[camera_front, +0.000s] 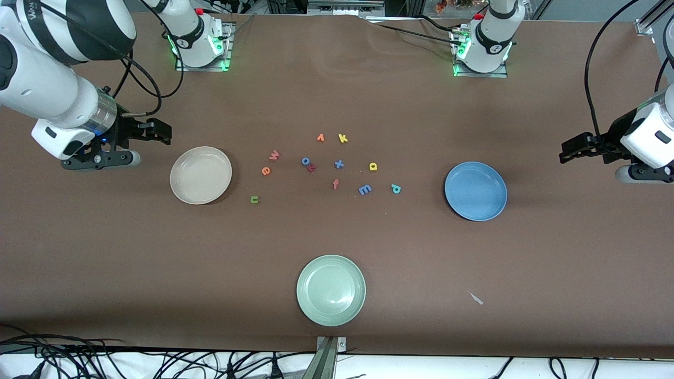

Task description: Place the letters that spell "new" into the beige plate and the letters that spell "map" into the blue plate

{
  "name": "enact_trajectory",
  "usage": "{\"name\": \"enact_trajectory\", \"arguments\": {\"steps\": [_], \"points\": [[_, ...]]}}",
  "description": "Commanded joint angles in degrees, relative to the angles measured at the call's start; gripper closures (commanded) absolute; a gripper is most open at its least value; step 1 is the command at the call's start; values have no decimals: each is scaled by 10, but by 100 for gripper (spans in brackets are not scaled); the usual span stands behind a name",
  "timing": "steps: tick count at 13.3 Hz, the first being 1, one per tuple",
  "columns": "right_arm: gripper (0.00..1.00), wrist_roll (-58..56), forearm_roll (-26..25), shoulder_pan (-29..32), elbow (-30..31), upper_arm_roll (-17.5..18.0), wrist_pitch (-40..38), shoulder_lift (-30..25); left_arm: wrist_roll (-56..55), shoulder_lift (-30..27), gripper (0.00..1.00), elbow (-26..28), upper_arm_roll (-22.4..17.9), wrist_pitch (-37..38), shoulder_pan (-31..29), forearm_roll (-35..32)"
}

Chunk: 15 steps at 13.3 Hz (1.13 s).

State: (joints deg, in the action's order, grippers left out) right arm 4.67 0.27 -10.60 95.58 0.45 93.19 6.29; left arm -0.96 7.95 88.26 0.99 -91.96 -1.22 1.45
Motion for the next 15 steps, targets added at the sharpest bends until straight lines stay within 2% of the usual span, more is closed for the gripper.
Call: {"name": "enact_trajectory", "arguments": {"steps": [1, 15], "points": [[0, -2, 8, 1, 15, 1, 9, -14, 6, 5, 0, -14, -1, 9, 0, 12], [0, -5, 8, 1, 15, -1, 3, -18, 6, 5, 0, -14, -1, 8, 2, 11]]}}
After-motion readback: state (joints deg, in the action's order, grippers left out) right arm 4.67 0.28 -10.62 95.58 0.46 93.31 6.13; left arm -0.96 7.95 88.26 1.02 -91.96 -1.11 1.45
